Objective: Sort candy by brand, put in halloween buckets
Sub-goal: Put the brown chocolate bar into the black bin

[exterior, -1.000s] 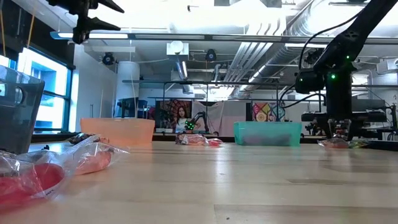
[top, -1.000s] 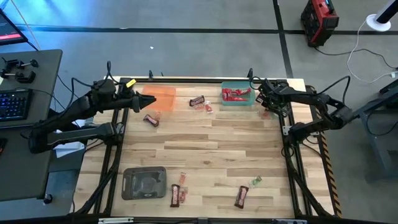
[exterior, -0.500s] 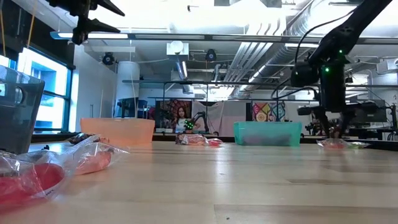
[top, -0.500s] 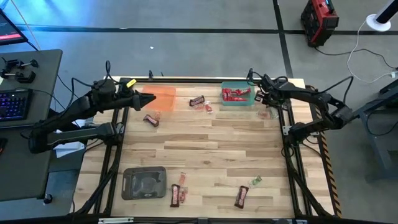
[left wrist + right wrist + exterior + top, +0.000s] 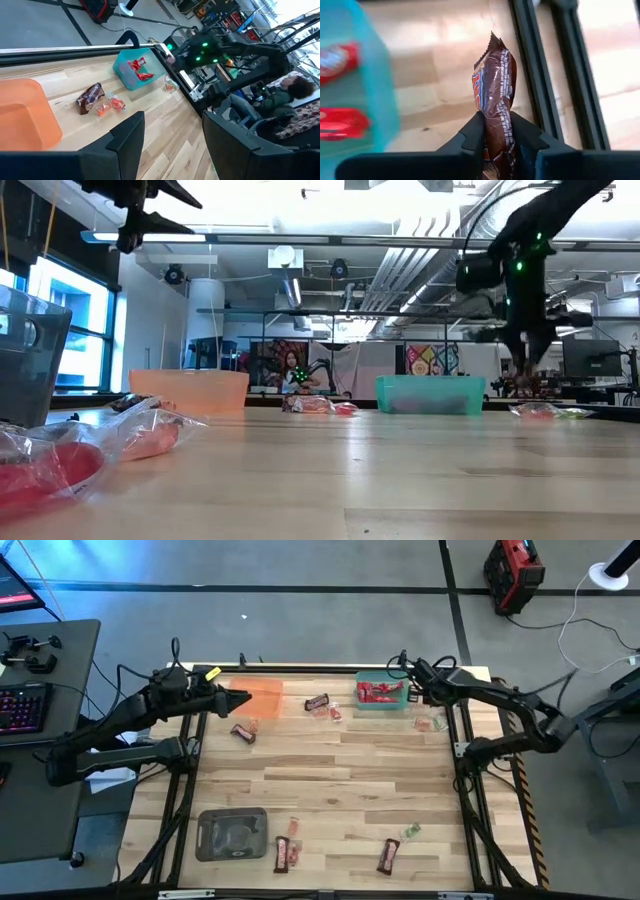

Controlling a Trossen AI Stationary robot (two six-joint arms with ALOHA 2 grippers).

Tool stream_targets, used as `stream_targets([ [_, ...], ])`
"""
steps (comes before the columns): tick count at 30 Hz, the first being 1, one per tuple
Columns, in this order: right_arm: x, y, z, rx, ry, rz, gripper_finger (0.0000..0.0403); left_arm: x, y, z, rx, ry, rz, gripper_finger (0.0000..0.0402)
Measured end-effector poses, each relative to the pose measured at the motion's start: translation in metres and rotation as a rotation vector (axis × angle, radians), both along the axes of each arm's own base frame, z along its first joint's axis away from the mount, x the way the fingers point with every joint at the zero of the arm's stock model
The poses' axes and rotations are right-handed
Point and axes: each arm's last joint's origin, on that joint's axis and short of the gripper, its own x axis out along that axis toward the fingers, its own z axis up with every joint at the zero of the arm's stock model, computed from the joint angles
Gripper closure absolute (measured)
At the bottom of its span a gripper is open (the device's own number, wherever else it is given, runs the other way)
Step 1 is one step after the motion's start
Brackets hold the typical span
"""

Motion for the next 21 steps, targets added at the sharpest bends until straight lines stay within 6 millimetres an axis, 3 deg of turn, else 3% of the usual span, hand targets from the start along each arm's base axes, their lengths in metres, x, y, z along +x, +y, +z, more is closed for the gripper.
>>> stream_targets([
  [6,0.009,0.018,0.048,-0.181,-0.149,0.087,0.0356,0.008,0.004,-0.004,-0.015,0.029,0.002,0.0213],
  [12,0.044,0.044,0.091,-0.35,-0.578,0.395,0.0355,0.019,0.01,-0.008,-0.025,0.047,0.002,0.0213],
  [16,0.08,0.074,0.103,-0.337,-0.828,0.664,0.0355,0.027,0.012,0.003,0.009,-0.077,-0.024,0.0213],
  [21,0.127,0.128,0.095,-0.241,-0.994,0.966,0.0355,0.03,0.014,0.018,0.071,-0.221,-0.04,0.0213],
])
